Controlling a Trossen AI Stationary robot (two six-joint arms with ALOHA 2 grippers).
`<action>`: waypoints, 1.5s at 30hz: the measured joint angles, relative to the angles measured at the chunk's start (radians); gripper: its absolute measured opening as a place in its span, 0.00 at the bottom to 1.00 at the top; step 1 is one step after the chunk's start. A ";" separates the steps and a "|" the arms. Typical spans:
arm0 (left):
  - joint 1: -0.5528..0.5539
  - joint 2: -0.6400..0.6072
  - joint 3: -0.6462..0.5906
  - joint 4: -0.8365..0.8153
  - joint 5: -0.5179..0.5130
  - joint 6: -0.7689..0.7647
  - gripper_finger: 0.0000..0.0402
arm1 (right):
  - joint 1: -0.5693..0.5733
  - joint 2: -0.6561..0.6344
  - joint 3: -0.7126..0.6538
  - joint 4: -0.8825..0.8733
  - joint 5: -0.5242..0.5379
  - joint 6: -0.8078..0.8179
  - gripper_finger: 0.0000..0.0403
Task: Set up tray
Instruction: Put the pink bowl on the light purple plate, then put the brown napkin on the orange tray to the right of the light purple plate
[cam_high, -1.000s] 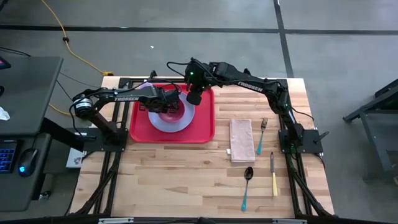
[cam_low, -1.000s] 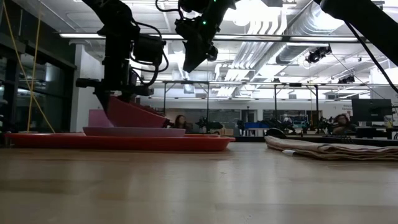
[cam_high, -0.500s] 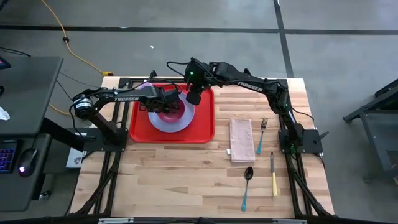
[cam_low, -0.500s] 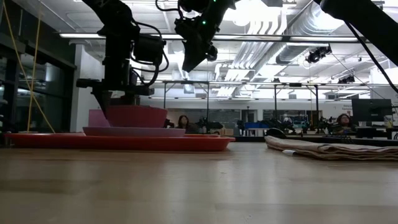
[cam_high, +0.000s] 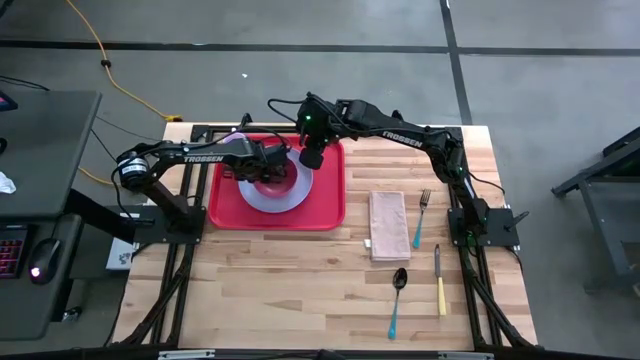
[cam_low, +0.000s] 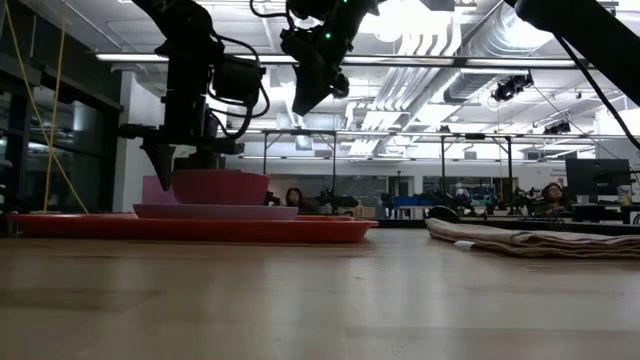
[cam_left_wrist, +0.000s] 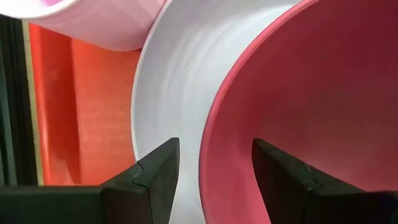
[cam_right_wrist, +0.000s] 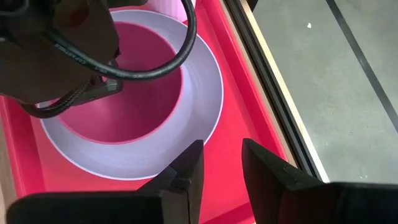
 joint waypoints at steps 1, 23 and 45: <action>0.000 0.000 0.000 -0.007 0.000 0.000 0.57 | 0.000 0.000 0.000 0.000 0.000 0.000 0.22; 0.000 0.000 0.001 -0.066 -0.021 0.018 0.57 | 0.000 0.000 0.000 0.000 -0.008 0.000 0.22; -0.001 0.000 0.213 -0.260 -0.101 0.052 0.57 | 0.000 0.000 0.000 0.001 -0.009 0.000 0.22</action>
